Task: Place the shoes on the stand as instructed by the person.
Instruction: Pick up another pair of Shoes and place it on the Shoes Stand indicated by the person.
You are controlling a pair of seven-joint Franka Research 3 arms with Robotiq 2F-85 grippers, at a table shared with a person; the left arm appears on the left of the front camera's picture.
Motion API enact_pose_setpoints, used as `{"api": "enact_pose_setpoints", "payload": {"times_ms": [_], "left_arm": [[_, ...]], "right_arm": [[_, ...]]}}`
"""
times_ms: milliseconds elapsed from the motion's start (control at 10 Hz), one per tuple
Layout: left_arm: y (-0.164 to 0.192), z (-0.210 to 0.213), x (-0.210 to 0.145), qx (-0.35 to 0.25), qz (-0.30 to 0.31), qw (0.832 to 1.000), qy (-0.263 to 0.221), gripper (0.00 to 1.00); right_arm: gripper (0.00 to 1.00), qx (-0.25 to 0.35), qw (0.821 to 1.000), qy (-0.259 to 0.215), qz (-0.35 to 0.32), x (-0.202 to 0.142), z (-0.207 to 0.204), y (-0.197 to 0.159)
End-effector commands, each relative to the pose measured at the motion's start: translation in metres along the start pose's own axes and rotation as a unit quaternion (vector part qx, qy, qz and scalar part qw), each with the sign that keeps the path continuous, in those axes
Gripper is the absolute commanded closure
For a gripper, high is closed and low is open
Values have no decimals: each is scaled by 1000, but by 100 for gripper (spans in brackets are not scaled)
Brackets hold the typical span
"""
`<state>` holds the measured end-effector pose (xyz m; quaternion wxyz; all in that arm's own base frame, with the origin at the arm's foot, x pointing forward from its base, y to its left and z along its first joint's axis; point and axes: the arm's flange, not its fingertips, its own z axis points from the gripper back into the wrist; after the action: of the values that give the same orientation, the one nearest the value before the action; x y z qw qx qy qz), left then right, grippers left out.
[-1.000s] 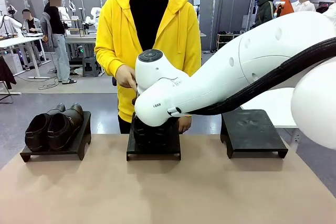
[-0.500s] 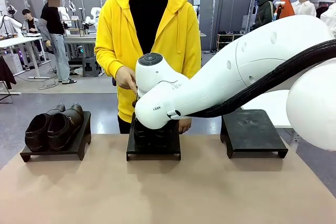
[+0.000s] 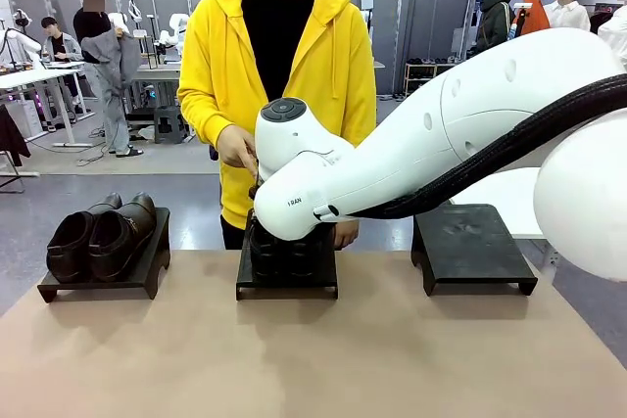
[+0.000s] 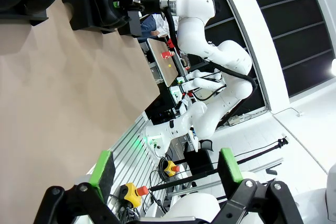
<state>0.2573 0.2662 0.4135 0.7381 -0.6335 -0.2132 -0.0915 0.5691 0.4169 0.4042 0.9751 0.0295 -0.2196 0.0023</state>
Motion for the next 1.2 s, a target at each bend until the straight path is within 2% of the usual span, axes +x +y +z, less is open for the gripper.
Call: {"api": "enact_pose_setpoints", "payload": {"times_ms": [0,100,300,400,500,1100], "left_arm": [[-2,-1,-3,-3,-10,1000,-1,0],[-2,-1,-3,-3,-10,1000,-1,0],[-2,-1,-3,-3,-10,1000,-1,0],[-2,-1,-3,-3,-10,1000,-1,0],[-2,-1,-3,-3,-10,1000,-1,0],[-2,-1,-3,-3,-10,1000,-1,0]], "right_arm": [[5,4,1000,-18,-16,-4,4,-2],[0,6,1000,-18,-16,-4,6,-2],[0,4,1000,-20,-16,-3,7,-4],[7,6,1000,-19,-18,-1,8,-4],[0,9,1000,-14,-10,1,9,-4],[0,4,1000,-6,-1,3,6,-1]]}}
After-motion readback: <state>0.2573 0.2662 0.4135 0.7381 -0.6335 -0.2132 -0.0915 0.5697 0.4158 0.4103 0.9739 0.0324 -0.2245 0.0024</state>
